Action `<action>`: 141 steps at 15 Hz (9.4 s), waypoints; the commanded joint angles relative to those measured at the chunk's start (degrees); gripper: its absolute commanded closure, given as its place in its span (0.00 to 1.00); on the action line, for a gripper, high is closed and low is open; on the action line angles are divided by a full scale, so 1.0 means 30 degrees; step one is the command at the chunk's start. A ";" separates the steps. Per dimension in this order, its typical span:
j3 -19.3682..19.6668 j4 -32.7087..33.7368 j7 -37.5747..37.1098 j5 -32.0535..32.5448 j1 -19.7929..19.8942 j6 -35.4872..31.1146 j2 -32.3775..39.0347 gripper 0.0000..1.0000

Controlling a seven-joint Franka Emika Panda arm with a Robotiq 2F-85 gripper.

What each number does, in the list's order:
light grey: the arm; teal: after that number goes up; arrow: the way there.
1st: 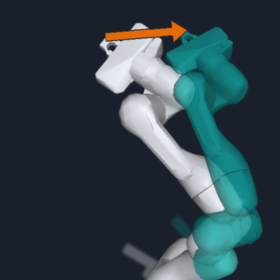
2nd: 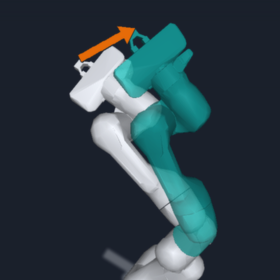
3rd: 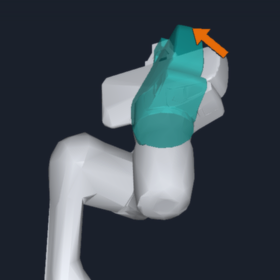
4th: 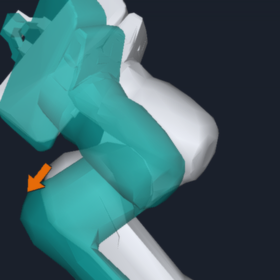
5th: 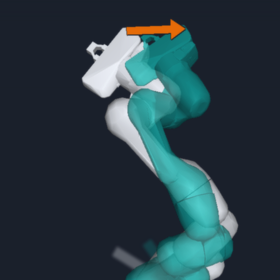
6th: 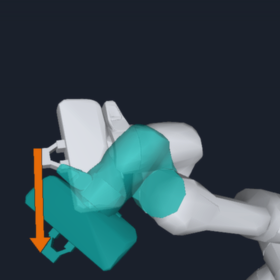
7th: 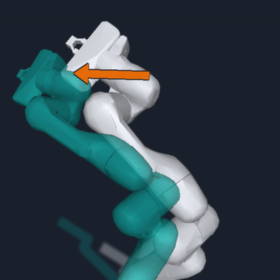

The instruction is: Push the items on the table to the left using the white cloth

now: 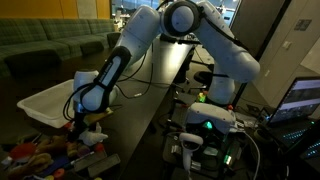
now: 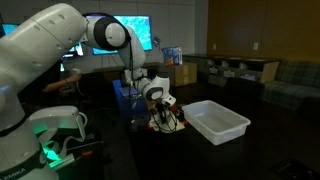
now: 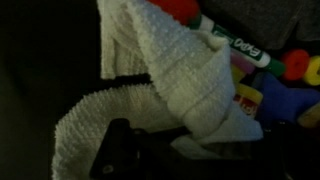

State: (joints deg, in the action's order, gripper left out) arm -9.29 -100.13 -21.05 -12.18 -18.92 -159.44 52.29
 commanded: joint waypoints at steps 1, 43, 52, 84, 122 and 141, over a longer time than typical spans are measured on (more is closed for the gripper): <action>0.0595 -0.2845 0.0886 -0.0047 0.1206 -0.0465 -0.1915 1.00; 0.2843 -0.0888 0.0194 0.1877 -0.3617 -0.4445 -0.2069 1.00; 0.3361 -0.9179 0.1807 0.2044 -0.1416 -0.4815 -0.8946 1.00; -0.0246 -1.0624 -0.4045 -0.0273 -0.2848 -0.2216 -0.5767 1.00; 0.2746 -0.7204 -0.7781 0.0683 -0.4780 -0.3800 -1.0836 1.00; 0.2915 0.6304 -0.0309 0.2024 0.2151 0.2623 -0.2937 1.00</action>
State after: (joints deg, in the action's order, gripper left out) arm -0.72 -92.43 -23.61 -6.98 -13.14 -155.50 35.73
